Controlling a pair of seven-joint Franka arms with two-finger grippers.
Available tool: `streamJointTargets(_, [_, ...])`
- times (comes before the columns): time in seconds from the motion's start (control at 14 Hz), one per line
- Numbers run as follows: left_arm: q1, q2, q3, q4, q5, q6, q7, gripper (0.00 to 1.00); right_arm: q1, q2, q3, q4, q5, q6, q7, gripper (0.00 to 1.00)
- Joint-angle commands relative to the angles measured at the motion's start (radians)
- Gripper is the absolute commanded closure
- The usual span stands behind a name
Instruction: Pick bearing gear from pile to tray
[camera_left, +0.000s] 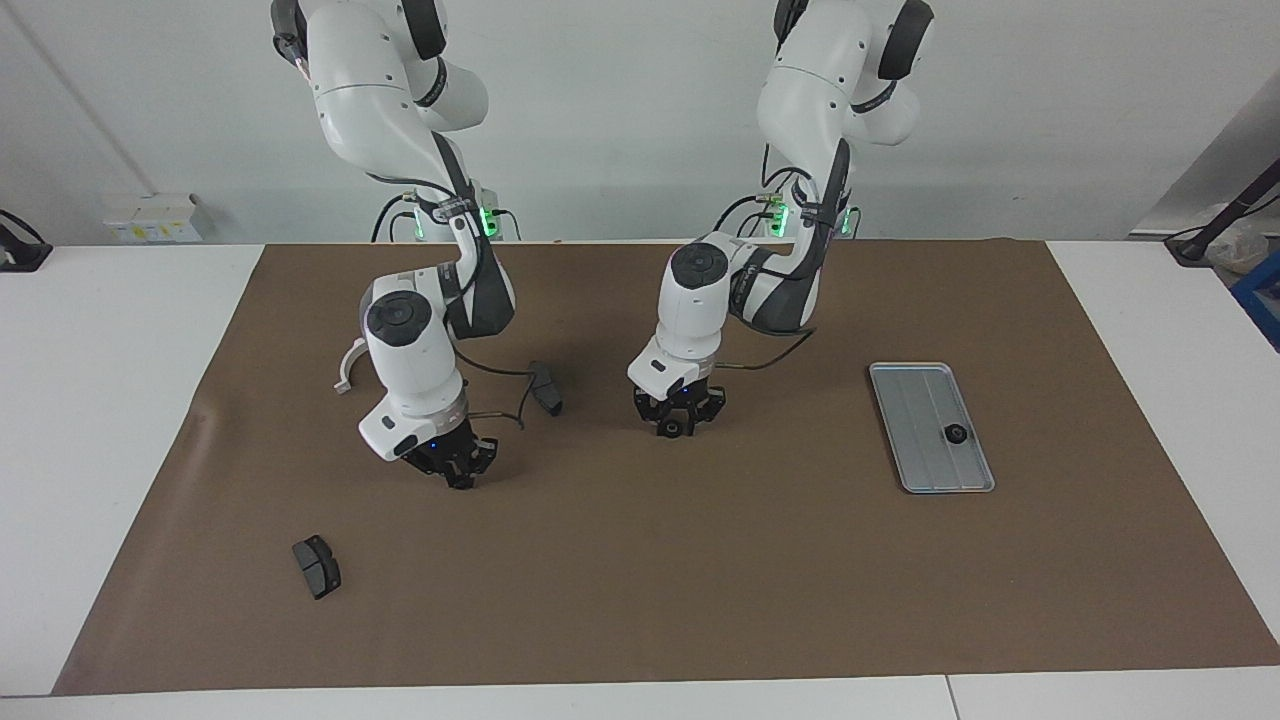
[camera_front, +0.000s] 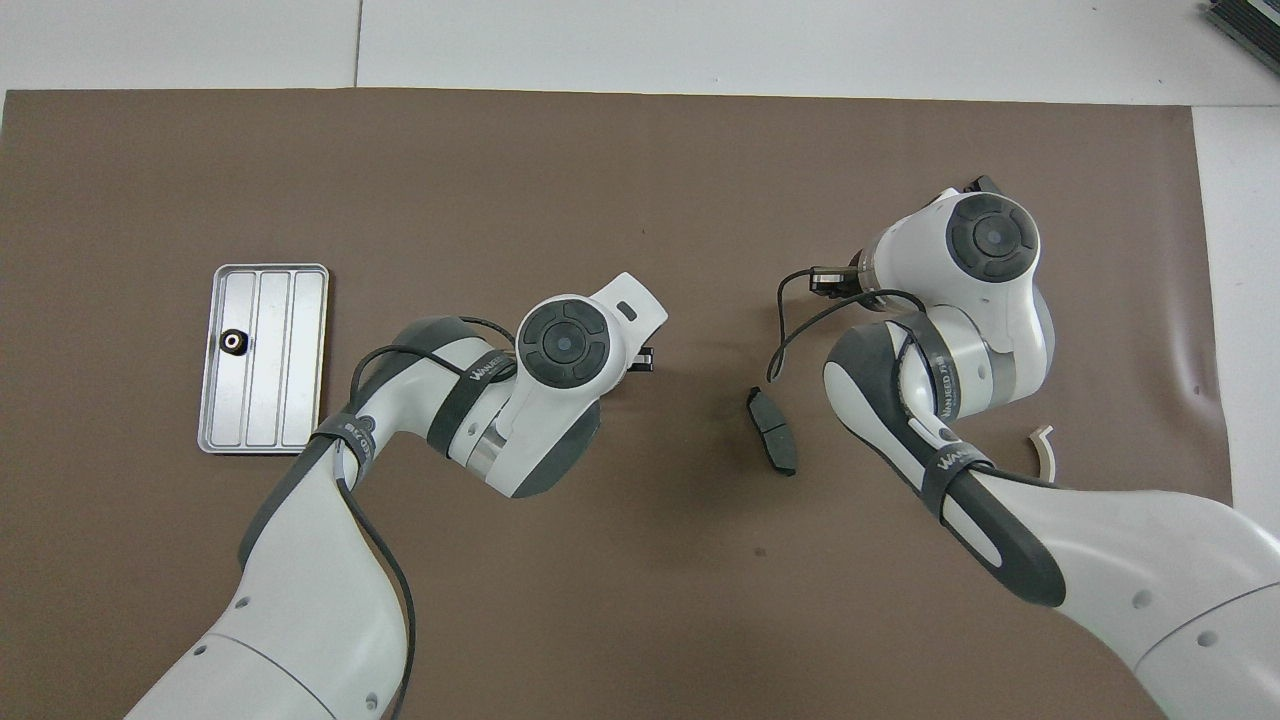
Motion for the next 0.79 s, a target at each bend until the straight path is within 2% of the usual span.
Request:
streamJointTargets(0.0, [-0.017,-0.014,0.011,-0.027,0.011,-0.004,-0.009,0.92,0.015,-0.013,0.005,0.012,0.004,0.008,0.049,1.00])
streamJointTargets(0.07, [-0.014,-0.014,0.011,-0.013,0.011,-0.031,-0.009,0.96,0.023,-0.015,0.010,0.021,0.004,0.004,0.060,1.00])
streamJointTargets(0.21, [0.006,-0.008,0.017,0.070,0.010,-0.141,-0.008,0.98,0.026,-0.016,0.043,0.035,0.004,-0.004,0.099,1.00])
streamJointTargets(0.29, [0.044,-0.006,0.017,0.101,0.010,-0.183,-0.005,1.00,0.031,-0.016,0.065,0.038,0.004,-0.002,0.133,1.00])
streamJointTargets(0.43, [0.137,-0.009,0.017,0.099,0.013,-0.188,0.034,1.00,0.070,-0.016,0.071,0.035,0.004,0.002,0.194,1.00])
streamJointTargets(0.71, [0.358,-0.023,0.012,0.078,0.001,-0.194,0.320,1.00,0.193,-0.001,0.071,0.049,0.001,0.015,0.335,1.00])
